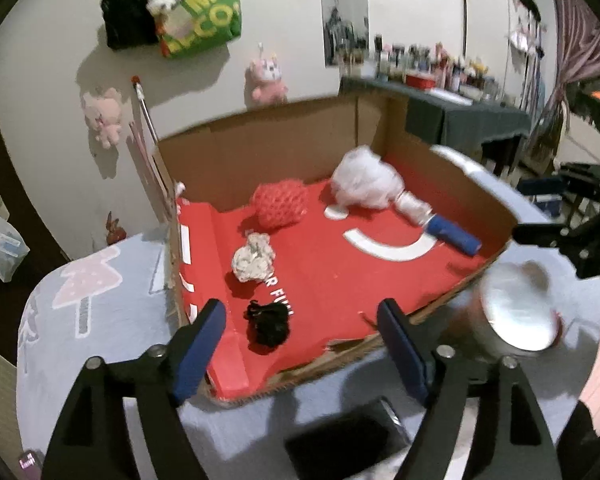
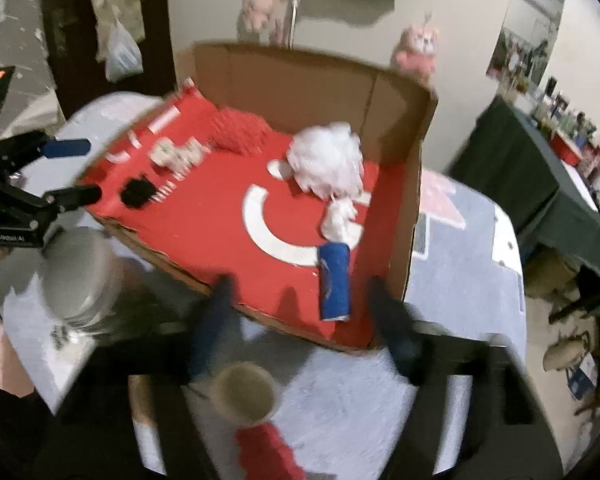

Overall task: Organize soft objects
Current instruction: 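Withdraw both tools from the box toward the remaining table items, then grasp the white plush bear with the left tool while the right tool grasps the tan round sponge, then carry the plush bear and tan sponge into the box and lower them, then open both tools to release the bear and sponge onto the red paper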

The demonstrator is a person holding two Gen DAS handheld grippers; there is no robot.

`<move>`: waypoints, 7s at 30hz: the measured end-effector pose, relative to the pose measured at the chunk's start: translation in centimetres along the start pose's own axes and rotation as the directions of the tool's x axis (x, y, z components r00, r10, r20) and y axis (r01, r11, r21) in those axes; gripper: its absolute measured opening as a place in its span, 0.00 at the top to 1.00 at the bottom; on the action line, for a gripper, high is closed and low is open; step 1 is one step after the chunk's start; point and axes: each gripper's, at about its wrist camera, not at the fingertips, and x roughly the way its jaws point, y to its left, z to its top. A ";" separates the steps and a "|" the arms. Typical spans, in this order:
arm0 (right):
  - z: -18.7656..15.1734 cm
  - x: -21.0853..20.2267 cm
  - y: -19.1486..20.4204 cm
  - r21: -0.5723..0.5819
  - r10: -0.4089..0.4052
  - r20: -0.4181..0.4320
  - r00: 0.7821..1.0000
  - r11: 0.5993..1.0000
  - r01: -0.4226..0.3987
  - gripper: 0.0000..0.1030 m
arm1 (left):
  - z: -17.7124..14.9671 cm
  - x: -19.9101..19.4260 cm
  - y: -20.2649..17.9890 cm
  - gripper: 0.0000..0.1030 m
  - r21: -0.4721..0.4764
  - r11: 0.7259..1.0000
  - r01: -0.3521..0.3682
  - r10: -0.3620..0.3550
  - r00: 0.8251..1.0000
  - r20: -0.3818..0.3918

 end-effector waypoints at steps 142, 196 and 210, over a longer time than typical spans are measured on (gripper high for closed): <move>-0.4 0.2 -1.1 -0.019 0.162 0.124 0.979 0.987 -0.161 0.76 | 1.8 1.0 -1.1 0.46 0.036 0.994 0.102 -0.104 0.992 0.066; 7.2 17.9 -0.5 -0.010 0.138 -0.304 0.943 0.989 -0.148 0.70 | 8.0 19.4 -0.6 0.44 0.021 0.993 0.114 -0.101 0.940 -0.327; 7.2 15.0 -0.6 -0.020 0.111 -0.249 0.962 0.993 -0.120 0.44 | 8.0 17.2 0.7 0.25 -0.039 0.995 0.096 -0.103 0.954 -0.280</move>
